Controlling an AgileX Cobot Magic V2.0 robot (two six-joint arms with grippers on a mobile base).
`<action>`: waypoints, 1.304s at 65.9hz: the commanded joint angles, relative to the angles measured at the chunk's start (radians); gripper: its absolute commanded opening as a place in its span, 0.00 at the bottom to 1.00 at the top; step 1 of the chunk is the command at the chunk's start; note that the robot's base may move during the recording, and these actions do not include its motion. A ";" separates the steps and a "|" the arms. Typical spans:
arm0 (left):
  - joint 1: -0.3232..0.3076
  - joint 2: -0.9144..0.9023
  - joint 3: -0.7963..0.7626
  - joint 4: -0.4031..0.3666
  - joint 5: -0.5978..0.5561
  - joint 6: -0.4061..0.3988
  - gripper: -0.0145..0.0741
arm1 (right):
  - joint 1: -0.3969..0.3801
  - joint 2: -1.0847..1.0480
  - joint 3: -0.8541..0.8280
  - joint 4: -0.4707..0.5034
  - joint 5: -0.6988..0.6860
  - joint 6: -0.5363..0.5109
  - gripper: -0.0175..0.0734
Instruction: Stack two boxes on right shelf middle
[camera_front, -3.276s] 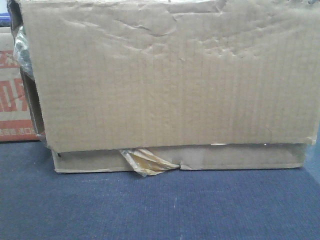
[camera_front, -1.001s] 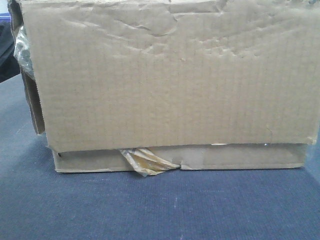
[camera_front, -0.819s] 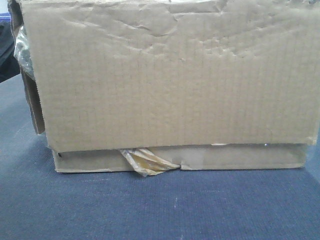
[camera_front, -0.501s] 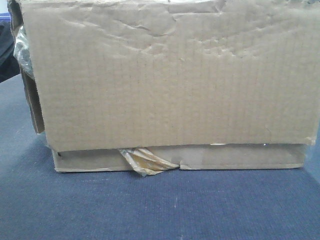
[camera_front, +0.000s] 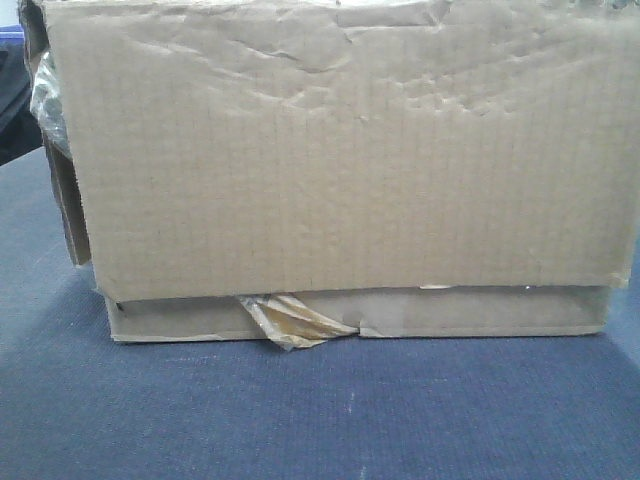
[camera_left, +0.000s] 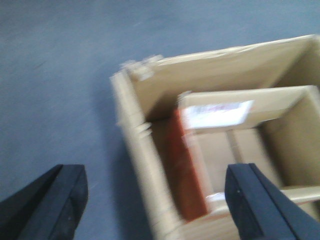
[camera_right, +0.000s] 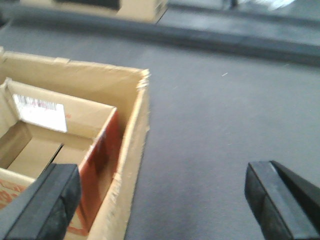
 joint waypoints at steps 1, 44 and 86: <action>0.039 -0.044 0.082 -0.020 -0.002 0.024 0.68 | 0.017 0.099 -0.095 -0.008 0.068 -0.023 0.82; -0.039 -0.007 0.326 -0.137 -0.030 0.026 0.68 | 0.029 0.497 -0.320 0.094 0.360 -0.111 0.82; -0.039 0.160 0.326 -0.130 -0.067 -0.003 0.67 | 0.029 0.708 -0.320 0.090 0.356 -0.122 0.82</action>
